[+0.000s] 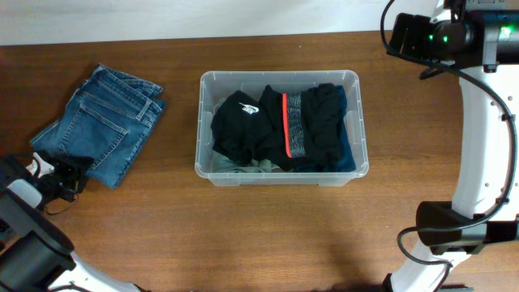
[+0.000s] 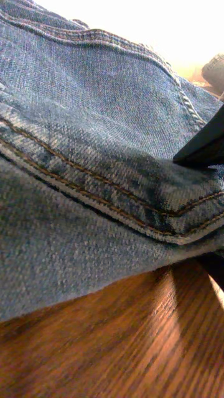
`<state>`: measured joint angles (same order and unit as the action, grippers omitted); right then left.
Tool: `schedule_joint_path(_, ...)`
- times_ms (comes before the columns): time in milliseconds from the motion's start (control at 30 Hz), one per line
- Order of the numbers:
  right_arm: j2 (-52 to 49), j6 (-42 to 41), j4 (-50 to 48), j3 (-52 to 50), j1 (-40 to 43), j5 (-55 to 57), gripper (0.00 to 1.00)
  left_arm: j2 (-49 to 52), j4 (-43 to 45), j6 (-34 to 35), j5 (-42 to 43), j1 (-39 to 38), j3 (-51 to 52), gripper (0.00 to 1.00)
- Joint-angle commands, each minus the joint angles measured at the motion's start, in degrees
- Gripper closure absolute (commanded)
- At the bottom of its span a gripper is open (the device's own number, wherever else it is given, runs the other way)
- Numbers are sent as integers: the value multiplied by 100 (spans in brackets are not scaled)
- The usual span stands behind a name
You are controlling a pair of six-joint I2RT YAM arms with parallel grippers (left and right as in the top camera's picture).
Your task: Pack container
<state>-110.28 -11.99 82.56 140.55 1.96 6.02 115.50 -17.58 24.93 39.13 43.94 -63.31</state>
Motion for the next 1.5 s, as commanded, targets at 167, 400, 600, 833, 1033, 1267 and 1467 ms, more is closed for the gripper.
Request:
schedule_joint_path(167, 15, -26, -2, 13, 33, 70, 2, 566, -131, -9, -1056, -33, 328, 99)
schedule_joint_path(400, 15, -26, -2, 13, 33, 70, 2, 494, -160, -11, 275, 140, 74, 99)
schedule_joint_path(600, 15, -26, -2, 13, 33, 70, 2, -107, -804, -37, -415, 184, 74, 99)
schedule_joint_path(833, 15, -26, -2, 13, 33, 70, 2, -1460, -1473, -118, -2002, 254, 74, 99)
schedule_joint_path(1033, 15, -26, 0, 13, 33, 70, 2, -2164, -1685, -118, -2328, 87, 74, 99)
schedule_joint_path(1267, 15, -26, -2, 13, 33, 70, 2, -1943, -1803, -118, -2566, -197, 275, 98)
schedule_joint_path(1467, 15, -26, -2, 13, 33, 70, 2, -1657, -1709, -120, -2573, -216, 468, 98)
